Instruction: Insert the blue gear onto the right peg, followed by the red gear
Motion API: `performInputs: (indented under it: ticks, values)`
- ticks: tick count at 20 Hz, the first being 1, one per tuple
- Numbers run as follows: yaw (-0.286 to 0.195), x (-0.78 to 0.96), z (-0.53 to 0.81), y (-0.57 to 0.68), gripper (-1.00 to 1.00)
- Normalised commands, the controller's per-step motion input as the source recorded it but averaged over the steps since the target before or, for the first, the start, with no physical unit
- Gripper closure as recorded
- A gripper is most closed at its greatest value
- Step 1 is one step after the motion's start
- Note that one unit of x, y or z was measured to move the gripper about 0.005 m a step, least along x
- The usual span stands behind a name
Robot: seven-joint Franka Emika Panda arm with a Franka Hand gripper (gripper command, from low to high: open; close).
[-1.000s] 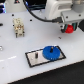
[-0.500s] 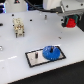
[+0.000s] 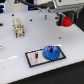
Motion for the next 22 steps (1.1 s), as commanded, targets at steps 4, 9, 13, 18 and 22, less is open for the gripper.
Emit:
performInputs:
  ticks: [4, 9, 13, 18, 22]
  values:
    - [0.000, 0.73, 0.17, -0.29, 1.00]
    - [0.000, 0.76, 0.15, -0.28, 1.00]
    - [0.000, 0.75, 0.10, -0.26, 1.00]
    - [0.000, 0.64, 0.05, -0.25, 1.00]
    - [0.000, 0.44, 0.00, -0.23, 1.00]
